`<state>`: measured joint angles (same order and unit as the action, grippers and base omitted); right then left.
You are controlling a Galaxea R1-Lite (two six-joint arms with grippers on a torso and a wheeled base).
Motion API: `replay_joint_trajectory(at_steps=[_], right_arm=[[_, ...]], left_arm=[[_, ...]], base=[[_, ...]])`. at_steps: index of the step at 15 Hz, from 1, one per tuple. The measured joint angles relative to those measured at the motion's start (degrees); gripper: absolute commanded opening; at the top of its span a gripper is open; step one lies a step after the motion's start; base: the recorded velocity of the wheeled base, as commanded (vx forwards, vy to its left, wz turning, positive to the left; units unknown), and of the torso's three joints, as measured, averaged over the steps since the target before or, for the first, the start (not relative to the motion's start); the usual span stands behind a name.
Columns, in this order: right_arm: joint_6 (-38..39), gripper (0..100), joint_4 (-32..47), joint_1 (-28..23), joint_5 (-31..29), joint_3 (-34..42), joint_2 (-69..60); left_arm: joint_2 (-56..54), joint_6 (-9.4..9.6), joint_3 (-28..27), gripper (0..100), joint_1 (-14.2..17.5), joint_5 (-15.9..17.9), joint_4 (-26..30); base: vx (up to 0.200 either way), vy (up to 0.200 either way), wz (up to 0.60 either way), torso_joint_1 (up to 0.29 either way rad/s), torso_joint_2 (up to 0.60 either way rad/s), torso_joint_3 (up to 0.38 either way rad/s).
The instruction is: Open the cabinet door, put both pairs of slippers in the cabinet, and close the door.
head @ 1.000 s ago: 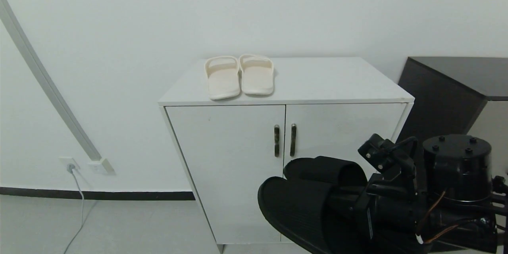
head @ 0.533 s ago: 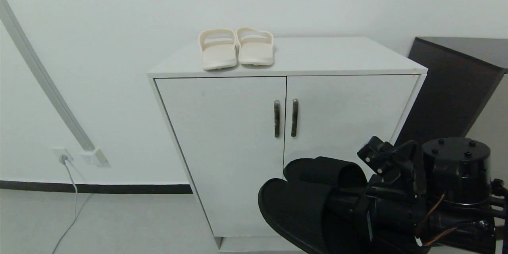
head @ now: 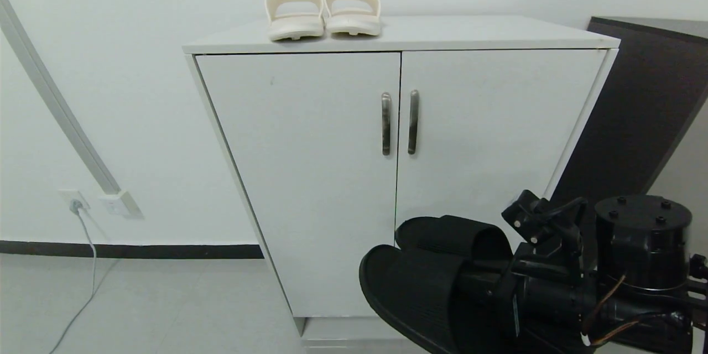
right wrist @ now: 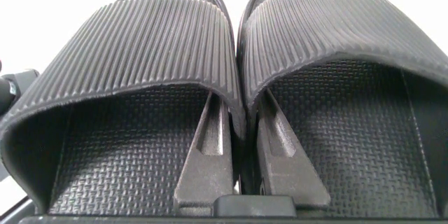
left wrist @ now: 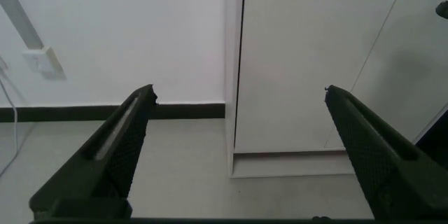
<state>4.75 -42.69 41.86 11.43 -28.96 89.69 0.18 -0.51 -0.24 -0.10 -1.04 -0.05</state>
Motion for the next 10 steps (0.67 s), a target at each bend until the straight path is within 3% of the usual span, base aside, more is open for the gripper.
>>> replay_joint_trajectory(at_steps=[1,3,5,7,10], right_arm=[[-0.33,0,-0.63,0.02,0.00,0.39,0.02],[-1.37,0,-1.40,0.13,0.05,0.96,0.09],[-1.43,0,-1.48,0.13,0.06,1.24,0.09],[-1.50,0,-1.89,0.13,0.06,1.68,0.06],[-2.24,0,-3.18,0.63,0.06,2.51,0.11]], left_arm=[[0.02,-0.93,-1.13,100,0.02,-0.22,-0.13],[1.94,-5.32,-7.22,100,0.00,-0.13,0.43],[6.62,-7.36,-12.42,100,-0.23,1.13,1.02],[12.63,-7.91,-15.32,100,-0.87,5.22,0.00],[21.18,-8.13,-17.31,100,-1.28,16.85,-3.15]], base=[[0.000,0.000,0.00,0.002,0.19,0.168],[0.000,0.000,0.00,-0.005,0.08,0.080],[0.000,0.000,0.00,0.000,0.00,0.000],[0.000,0.000,0.00,0.000,0.00,0.000],[0.000,0.000,0.00,0.000,0.00,0.000]])
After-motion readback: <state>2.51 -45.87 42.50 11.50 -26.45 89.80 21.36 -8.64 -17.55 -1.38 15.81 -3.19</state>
